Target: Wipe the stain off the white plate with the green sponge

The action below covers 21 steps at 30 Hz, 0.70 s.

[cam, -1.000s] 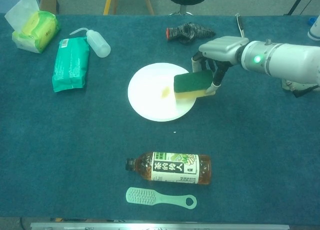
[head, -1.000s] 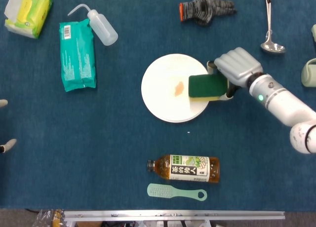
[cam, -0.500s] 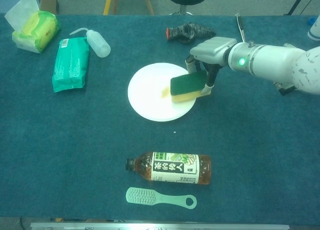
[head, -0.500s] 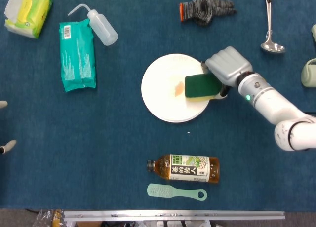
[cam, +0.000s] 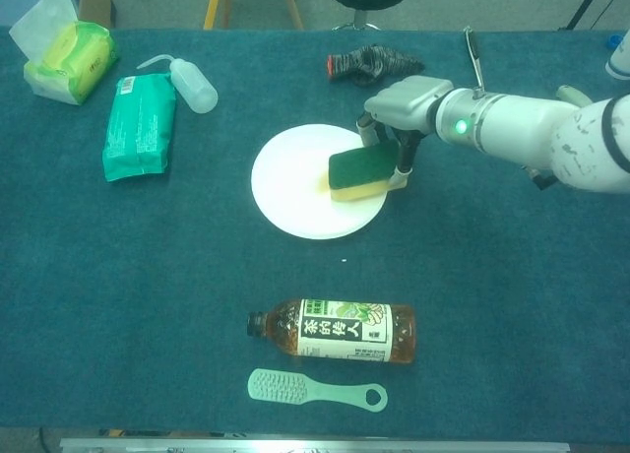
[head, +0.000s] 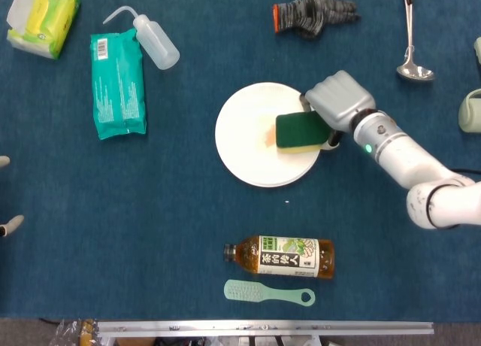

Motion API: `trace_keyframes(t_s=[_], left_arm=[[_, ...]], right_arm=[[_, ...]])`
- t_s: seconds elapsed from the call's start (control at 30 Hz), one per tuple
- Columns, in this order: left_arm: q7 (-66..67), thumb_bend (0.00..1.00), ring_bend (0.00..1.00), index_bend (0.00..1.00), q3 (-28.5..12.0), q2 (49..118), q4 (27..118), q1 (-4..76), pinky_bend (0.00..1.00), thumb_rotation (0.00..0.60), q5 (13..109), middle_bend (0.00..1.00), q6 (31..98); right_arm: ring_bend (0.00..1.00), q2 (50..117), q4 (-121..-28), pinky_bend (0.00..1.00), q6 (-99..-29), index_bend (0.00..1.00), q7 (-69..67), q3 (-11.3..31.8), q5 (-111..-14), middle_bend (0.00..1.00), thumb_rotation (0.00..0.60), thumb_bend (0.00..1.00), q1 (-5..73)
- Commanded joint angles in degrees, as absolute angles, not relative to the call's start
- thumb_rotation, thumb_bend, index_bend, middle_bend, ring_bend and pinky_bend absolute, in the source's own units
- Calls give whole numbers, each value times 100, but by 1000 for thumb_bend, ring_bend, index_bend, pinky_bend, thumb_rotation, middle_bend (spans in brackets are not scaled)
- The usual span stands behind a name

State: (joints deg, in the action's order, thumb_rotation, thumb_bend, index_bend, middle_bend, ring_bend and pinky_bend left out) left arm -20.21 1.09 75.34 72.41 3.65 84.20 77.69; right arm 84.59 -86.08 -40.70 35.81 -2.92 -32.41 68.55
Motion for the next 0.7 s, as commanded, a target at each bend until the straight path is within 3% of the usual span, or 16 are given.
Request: trace_keyframes(t_s=[0.03,0.7], left_arm=[[-2038,107,56,233,112,7542,7224,361,259,600,8417,30,7760],[-2192,107,56,233,111,7602,7072,343,259,600,8422,30,7739]], right_arm=[[485,8522,-8563,430,-4081,480,3593,-287,-3285,546,600,133,6878],[485,8582,-8667,430,-4309,484,3801,-279,-3342,546,600,133,7002]])
